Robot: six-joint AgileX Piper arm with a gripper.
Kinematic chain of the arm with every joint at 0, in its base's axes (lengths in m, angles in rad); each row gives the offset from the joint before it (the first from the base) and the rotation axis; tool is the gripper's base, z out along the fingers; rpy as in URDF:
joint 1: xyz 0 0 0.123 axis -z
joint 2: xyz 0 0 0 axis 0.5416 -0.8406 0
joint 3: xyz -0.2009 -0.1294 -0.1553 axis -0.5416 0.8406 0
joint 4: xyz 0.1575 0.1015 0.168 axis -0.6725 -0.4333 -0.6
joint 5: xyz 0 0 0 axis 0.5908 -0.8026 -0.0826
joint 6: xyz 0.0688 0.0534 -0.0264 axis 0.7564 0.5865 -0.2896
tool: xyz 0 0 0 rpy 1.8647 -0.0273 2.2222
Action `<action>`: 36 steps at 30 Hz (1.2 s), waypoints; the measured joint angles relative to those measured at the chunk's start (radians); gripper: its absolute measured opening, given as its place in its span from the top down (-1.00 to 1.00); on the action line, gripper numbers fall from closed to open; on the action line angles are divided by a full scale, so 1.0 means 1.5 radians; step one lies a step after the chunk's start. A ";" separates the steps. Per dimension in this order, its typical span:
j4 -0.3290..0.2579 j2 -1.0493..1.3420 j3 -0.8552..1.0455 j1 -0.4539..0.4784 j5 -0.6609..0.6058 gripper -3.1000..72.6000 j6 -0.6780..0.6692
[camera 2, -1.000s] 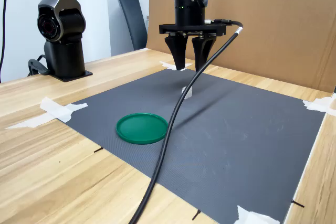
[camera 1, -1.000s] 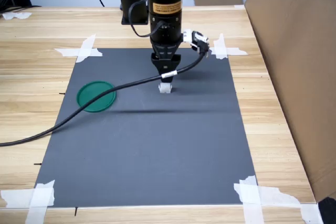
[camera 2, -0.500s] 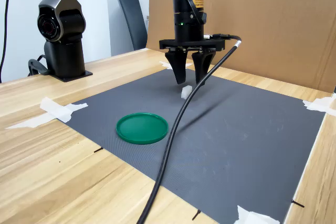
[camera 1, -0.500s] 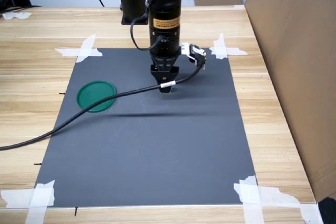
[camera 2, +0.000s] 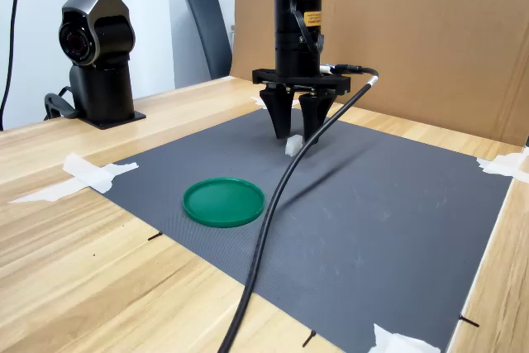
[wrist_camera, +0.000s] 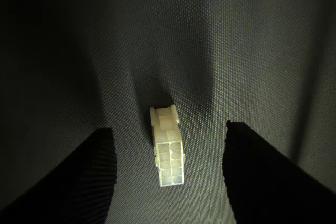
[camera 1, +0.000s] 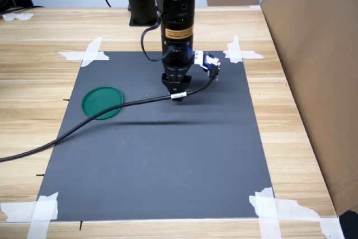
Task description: Grasp a white terminal and put it in the green lid.
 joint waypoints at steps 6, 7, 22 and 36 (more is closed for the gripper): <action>0.008 -0.015 0.000 0.000 -0.001 -0.43 0.041; 0.009 -0.016 0.000 0.000 -0.001 -0.43 0.042; 0.024 -0.018 0.000 0.000 0.013 -0.43 0.046; 0.020 -0.037 0.001 0.000 0.004 -0.37 0.054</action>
